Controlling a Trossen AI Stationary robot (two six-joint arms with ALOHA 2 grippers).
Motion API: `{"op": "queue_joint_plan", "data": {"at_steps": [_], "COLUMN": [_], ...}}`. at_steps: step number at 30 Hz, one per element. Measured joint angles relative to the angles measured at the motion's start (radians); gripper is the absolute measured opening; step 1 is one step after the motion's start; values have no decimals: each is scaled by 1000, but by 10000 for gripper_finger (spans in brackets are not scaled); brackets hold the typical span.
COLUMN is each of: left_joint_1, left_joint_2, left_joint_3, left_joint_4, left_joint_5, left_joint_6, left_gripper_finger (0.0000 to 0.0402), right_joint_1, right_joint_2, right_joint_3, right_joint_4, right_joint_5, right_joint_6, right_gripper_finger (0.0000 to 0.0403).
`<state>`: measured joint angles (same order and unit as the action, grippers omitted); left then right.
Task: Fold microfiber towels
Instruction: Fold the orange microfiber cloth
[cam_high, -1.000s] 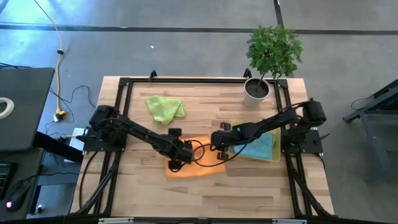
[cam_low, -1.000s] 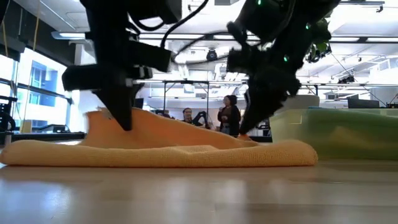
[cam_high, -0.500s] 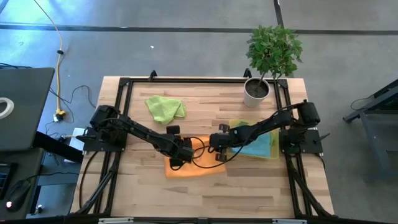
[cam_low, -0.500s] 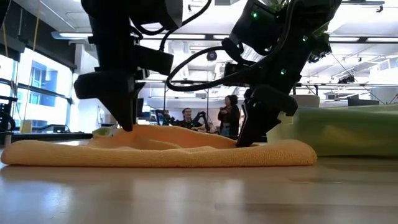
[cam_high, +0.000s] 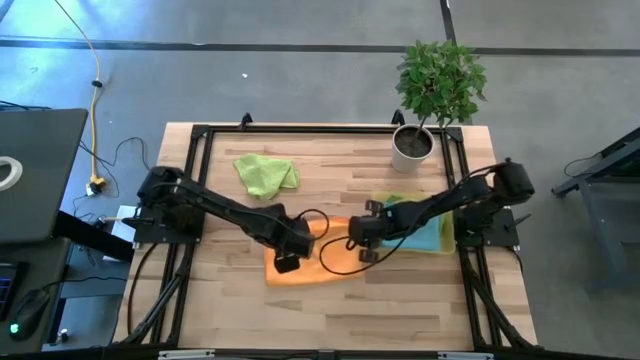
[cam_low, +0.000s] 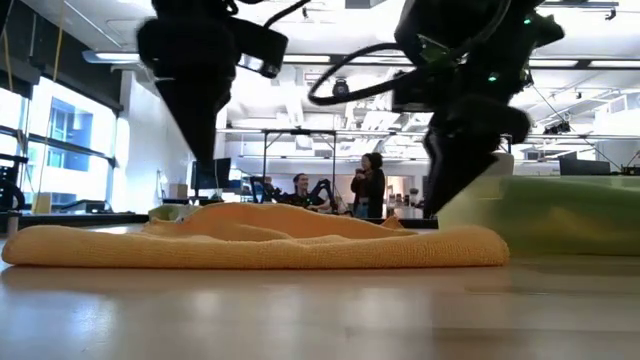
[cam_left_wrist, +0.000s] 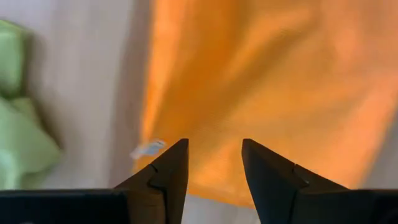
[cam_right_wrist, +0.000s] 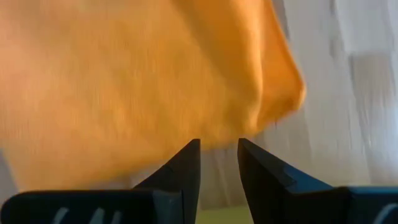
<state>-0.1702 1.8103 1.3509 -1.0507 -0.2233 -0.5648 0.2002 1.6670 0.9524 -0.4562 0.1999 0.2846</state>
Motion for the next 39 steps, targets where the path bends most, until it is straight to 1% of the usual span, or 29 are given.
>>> {"op": "queue_joint_plan", "data": {"at_steps": [2, 6, 9, 12, 16, 19, 23, 28, 33, 39], "left_joint_1": [-15, -48, -69, -77, -81, -81, -81, -81, -88, -146], "left_joint_2": [1, 14, 13, 13, 14, 14, 14, 14, 14, 12], "left_joint_3": [0, -1, -1, -4, -64, -116, -170, -230, -269, -290], "left_joint_4": [-3, 20, 38, 40, 97, 180, 255, 315, 333, 357], "left_joint_5": [35, 67, 69, 69, 71, 78, 39, 55, 83, 133], "left_joint_6": [1, 1, 1, -5, -50, -79, -120, -173, -236, -353], "left_gripper_finger": [138, 138, 138, 138, 138, 138, 138, 138, 138, 138], "right_joint_1": [16, 58, 90, 111, 115, 124, 152, 183, 226, 262], "right_joint_2": [-4, -3, -16, -40, -72, -77, -76, -56, -4, 60], "right_joint_3": [0, 0, 0, 4, 26, 34, 33, 31, 31, 31], "right_joint_4": [-35, -64, -53, -24, -12, 23, 90, 83, 105, 129], "right_joint_5": [2, 9, 19, 60, 103, 120, 123, 131, 118, 114], "right_joint_6": [25, 78, 104, 124, 194, 278, 344, 413, 461, 504], "right_gripper_finger": [99, 99, 99, 99, 99, 99, 99, 99, 99, 99]}}
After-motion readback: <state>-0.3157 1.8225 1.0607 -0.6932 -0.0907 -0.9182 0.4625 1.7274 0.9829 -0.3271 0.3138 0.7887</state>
